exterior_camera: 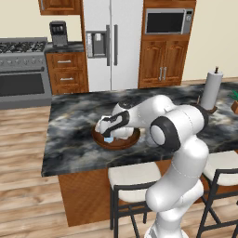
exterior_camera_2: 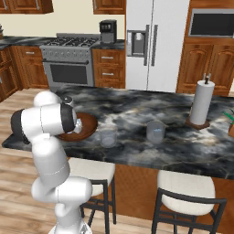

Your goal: There are four ice cubes in the ice bowl. Place two ice cubes in each glass of water.

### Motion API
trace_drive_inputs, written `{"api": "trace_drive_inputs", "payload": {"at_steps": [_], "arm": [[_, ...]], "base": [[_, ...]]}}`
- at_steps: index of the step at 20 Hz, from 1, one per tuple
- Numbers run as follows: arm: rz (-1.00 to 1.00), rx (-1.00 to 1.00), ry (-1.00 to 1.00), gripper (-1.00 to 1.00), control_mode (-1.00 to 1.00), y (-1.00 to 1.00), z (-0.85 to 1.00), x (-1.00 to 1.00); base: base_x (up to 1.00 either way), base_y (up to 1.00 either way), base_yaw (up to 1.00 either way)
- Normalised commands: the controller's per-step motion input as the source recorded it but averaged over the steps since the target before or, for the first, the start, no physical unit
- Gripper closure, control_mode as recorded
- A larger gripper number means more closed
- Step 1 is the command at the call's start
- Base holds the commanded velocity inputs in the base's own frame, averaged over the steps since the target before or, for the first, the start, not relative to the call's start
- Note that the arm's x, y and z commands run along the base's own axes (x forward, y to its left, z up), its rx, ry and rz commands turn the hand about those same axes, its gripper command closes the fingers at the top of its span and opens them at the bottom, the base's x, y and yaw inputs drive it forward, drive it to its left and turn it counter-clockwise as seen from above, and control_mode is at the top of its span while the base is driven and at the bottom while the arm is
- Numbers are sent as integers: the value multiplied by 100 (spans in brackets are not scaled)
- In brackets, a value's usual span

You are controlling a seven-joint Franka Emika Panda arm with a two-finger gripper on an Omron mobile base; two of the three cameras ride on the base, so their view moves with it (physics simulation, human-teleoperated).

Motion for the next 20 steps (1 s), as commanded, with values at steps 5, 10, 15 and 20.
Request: {"api": "trace_drive_inputs", "payload": {"at_steps": [5, 10, 15, 20], "arm": [[0, 0, 0, -100, -100, 3, -24, 28], [0, 0, 0, -100, -100, 0, -23, 22], [-2, 0, 0, 100, -100, 0, -14, 1], [-3, 0, 0, 100, -100, 0, -22, 0]], "base": [[0, 0, 0], [0, 0, 0], [0, 0, 0], [0, 0, 0]]}}
